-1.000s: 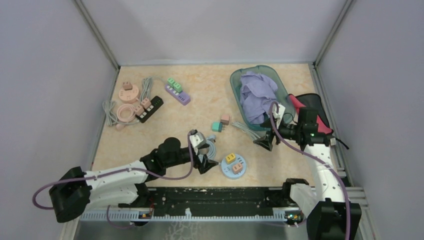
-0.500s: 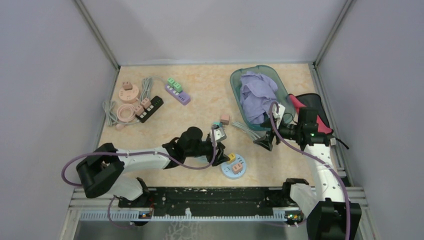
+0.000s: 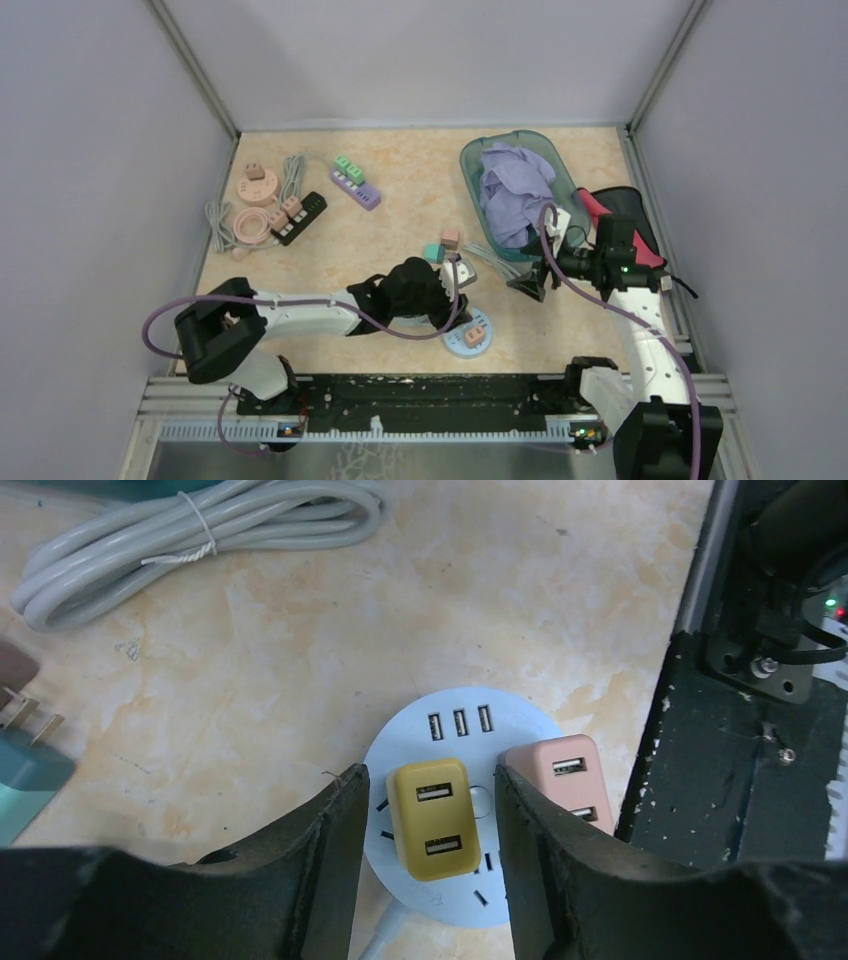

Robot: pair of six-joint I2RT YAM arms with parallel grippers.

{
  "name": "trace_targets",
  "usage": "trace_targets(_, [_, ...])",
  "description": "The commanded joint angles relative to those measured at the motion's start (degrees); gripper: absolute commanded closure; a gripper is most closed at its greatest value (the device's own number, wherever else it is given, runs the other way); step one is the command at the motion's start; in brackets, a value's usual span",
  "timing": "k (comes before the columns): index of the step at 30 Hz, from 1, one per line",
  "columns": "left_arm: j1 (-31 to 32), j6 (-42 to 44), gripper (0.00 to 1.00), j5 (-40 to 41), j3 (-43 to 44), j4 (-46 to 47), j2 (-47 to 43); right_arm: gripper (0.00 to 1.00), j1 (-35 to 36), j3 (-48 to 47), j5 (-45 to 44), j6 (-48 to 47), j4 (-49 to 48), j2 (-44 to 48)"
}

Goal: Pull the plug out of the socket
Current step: Remove the plug from the socket.

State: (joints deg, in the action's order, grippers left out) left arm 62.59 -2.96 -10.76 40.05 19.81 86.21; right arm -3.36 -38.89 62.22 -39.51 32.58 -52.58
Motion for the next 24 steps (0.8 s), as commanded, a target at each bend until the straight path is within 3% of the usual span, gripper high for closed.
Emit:
trace_targets(1, [1.4,0.0,0.45,7.2,3.6,-6.4,2.0,0.14,0.8,-0.2,1.7,-1.3,-1.0,0.3])
trace_targets(11, [3.6,0.3,0.50,9.9,7.6,-11.6,4.8,0.14,0.8,-0.3,1.4,-1.3,-1.0,0.5])
trace_targets(15, [3.9,-0.1,0.56,11.2,8.2,-13.3,5.2,0.14,0.8,-0.2,1.5,-1.3,-1.0,0.4])
trace_targets(18, [4.0,-0.7,0.66,12.2,8.2,-13.7,4.9,0.14,0.8,-0.3,1.6,-1.3,-0.9,0.5])
trace_targets(22, [4.0,-2.5,0.91,13.9,8.3,-12.8,4.3,0.14,0.8,-0.2,1.9,-1.3,-1.0,0.5])
trace_targets(24, [3.9,-4.4,0.99,16.2,8.5,-12.1,4.2,0.14,0.9,-0.2,2.1,-1.3,-0.9,0.5])
